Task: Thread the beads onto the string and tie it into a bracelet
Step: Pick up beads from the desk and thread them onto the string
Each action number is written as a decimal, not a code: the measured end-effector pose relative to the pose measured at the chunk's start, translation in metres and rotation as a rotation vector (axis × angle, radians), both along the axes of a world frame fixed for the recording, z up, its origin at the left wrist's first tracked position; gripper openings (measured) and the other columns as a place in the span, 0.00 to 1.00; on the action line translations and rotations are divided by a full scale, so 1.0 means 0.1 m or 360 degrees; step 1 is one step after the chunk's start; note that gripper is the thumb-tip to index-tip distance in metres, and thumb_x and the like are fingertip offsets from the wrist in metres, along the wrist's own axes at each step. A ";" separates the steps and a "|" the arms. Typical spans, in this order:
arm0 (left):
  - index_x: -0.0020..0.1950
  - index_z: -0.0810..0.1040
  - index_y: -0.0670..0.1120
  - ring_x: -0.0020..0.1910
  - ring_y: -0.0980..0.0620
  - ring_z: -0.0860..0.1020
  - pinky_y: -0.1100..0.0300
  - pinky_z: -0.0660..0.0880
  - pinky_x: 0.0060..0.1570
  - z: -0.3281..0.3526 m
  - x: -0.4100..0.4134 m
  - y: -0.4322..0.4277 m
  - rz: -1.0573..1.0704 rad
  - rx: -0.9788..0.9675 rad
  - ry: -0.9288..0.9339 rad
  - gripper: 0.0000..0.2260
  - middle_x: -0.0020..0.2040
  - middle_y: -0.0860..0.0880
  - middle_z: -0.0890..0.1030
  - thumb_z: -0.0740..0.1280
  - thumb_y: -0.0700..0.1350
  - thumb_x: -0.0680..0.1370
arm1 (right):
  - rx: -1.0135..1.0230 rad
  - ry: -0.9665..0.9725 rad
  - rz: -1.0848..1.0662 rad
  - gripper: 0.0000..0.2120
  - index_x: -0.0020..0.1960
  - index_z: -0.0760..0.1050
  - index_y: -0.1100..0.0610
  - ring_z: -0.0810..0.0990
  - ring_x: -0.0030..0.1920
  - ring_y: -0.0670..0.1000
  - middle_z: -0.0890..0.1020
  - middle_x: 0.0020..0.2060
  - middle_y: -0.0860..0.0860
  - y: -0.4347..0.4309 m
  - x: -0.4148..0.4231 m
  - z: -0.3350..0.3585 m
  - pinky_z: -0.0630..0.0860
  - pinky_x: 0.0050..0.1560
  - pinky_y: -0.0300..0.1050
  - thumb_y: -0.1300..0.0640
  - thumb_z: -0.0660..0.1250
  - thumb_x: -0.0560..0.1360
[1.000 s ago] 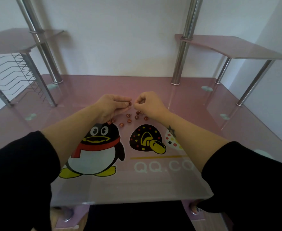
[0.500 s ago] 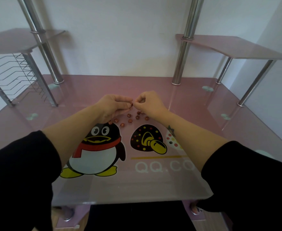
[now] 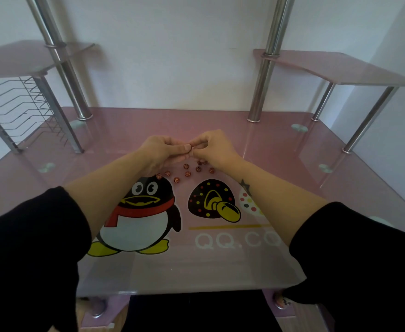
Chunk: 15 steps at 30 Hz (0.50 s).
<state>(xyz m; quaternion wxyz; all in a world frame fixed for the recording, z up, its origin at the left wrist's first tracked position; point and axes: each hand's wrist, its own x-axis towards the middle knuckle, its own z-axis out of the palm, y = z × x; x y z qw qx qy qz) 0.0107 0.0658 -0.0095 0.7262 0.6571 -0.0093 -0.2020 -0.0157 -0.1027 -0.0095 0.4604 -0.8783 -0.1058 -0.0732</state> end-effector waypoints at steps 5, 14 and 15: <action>0.44 0.82 0.38 0.42 0.50 0.85 0.65 0.80 0.34 0.02 0.00 0.01 0.0045 0.0037 0.0027 0.06 0.42 0.41 0.86 0.74 0.38 0.70 | -0.0011 -0.0041 0.0002 0.06 0.49 0.83 0.60 0.79 0.30 0.40 0.83 0.34 0.51 0.00 0.00 0.00 0.76 0.32 0.29 0.62 0.72 0.72; 0.41 0.82 0.43 0.28 0.57 0.77 0.68 0.76 0.29 0.05 0.04 0.10 0.0159 0.0472 -0.0261 0.08 0.32 0.49 0.82 0.76 0.46 0.70 | -0.0526 0.0008 -0.0156 0.08 0.52 0.82 0.54 0.79 0.42 0.46 0.81 0.45 0.48 0.00 0.12 -0.06 0.71 0.34 0.35 0.59 0.68 0.74; 0.42 0.82 0.44 0.29 0.58 0.77 0.68 0.76 0.30 0.05 0.04 0.10 0.0159 0.0488 -0.0276 0.07 0.33 0.49 0.82 0.76 0.46 0.69 | -0.0545 0.0031 -0.0145 0.10 0.54 0.82 0.54 0.80 0.46 0.48 0.81 0.48 0.49 0.00 0.12 -0.05 0.71 0.39 0.35 0.60 0.68 0.74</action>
